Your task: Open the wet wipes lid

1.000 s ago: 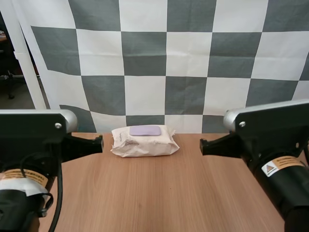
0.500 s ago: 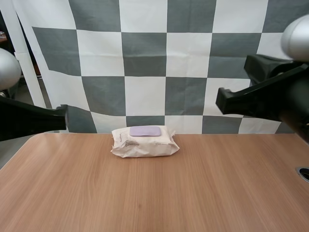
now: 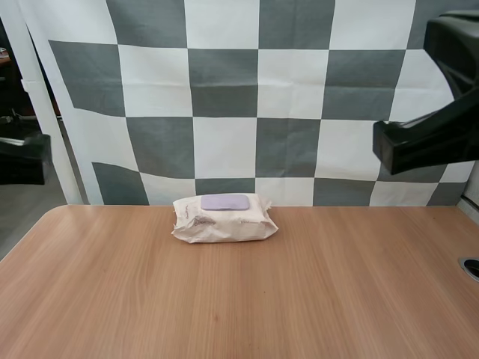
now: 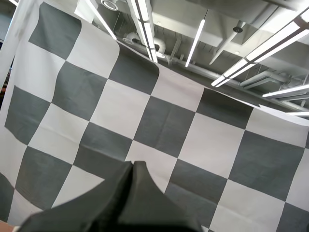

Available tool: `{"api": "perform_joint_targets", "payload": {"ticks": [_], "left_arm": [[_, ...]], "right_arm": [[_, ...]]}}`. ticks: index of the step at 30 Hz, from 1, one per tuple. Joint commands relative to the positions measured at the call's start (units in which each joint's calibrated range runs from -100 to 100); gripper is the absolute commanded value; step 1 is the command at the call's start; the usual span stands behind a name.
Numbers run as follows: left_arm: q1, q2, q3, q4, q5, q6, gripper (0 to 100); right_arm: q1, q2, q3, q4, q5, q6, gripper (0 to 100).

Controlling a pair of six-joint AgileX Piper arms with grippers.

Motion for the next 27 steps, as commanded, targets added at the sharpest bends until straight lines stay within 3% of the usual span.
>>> {"api": "perform_joint_targets", "payload": {"ticks": [1, 5, 12, 16, 19, 21, 27], "left_arm": [[-0.03, 1.0, -0.1, 3.7, -6.7, 1.7, 0], [-0.03, 9.3, -0.3, 4.0, -9.3, 1.7, 0], [-0.03, 31.5, -2.2, 1.1, 0.7, 1.7, 0], [-0.03, 40.4, -1.3, -8.4, 2.0, 4.9, 0], [-0.03, 43.9, 2.0, -18.7, -2.5, 13.3, 0], [-0.03, 45.2, 5.5, -22.1, -7.4, 16.9, 0], [-0.03, 49.3, 15.5, -22.6, -24.8, 22.0, 0]], "right_arm": [[0.0, 2.0, 0.0, -0.2, -3.5, 0.0, 0], [0.0, 9.2, -0.2, -0.2, -5.2, -2.3, 0], [0.0, 29.4, -0.5, -4.9, 10.2, -2.6, 0], [0.0, 37.6, -0.5, -4.4, 12.1, -2.7, 0], [0.0, 41.0, -0.5, -2.2, 12.3, -6.4, 0], [0.0, 42.1, -0.5, -1.5, 12.1, -8.2, 0], [0.0, 42.6, -0.5, 1.5, 12.1, -13.5, 0]]}}
